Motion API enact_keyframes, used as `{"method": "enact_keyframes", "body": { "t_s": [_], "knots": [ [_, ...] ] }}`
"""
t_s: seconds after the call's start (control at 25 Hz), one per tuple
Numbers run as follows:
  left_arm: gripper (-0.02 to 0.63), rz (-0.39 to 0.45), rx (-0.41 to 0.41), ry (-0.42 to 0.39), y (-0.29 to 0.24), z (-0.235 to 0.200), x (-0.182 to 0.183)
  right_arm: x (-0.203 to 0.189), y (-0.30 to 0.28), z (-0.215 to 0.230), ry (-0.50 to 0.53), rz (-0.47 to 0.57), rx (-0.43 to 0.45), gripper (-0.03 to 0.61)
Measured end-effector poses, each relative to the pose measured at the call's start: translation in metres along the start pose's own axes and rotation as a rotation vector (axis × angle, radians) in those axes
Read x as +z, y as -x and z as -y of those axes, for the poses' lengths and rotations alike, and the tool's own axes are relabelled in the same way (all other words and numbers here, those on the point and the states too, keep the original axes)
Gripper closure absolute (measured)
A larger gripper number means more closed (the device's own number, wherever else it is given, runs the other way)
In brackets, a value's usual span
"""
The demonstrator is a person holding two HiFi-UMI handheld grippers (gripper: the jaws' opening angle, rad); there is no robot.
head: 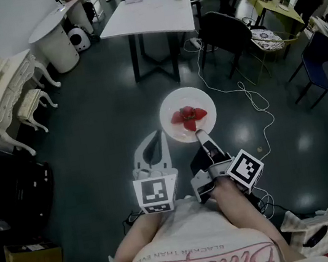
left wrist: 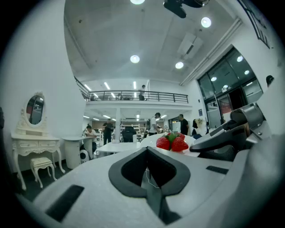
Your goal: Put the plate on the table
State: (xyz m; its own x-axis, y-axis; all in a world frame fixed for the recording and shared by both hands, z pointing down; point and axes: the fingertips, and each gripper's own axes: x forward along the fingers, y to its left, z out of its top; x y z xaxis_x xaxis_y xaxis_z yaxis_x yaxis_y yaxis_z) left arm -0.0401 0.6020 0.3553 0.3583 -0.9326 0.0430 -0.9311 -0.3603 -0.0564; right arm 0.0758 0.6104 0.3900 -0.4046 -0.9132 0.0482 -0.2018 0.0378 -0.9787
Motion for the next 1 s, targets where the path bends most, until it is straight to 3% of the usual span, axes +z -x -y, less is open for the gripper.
{"method": "enact_keyframes", "body": {
  "t_s": [0.52, 0.72, 1.0],
  "knots": [
    [0.609, -0.002, -0.001, -0.015, -0.004, 0.011, -0.014, 0.003, -0.004, 0.017, -0.012, -0.016, 0.017, 0.566],
    [0.609, -0.015, -0.003, -0.003, -0.057, 0.021, -0.007, 0.048, -0.032, 0.023, -0.009, -0.017, 0.0, 0.568],
    [0.609, -0.029, -0.026, 0.014, -0.122, -0.004, -0.012, 0.069, -0.091, 0.032, -0.024, -0.013, -0.032, 0.568]
  ]
}}
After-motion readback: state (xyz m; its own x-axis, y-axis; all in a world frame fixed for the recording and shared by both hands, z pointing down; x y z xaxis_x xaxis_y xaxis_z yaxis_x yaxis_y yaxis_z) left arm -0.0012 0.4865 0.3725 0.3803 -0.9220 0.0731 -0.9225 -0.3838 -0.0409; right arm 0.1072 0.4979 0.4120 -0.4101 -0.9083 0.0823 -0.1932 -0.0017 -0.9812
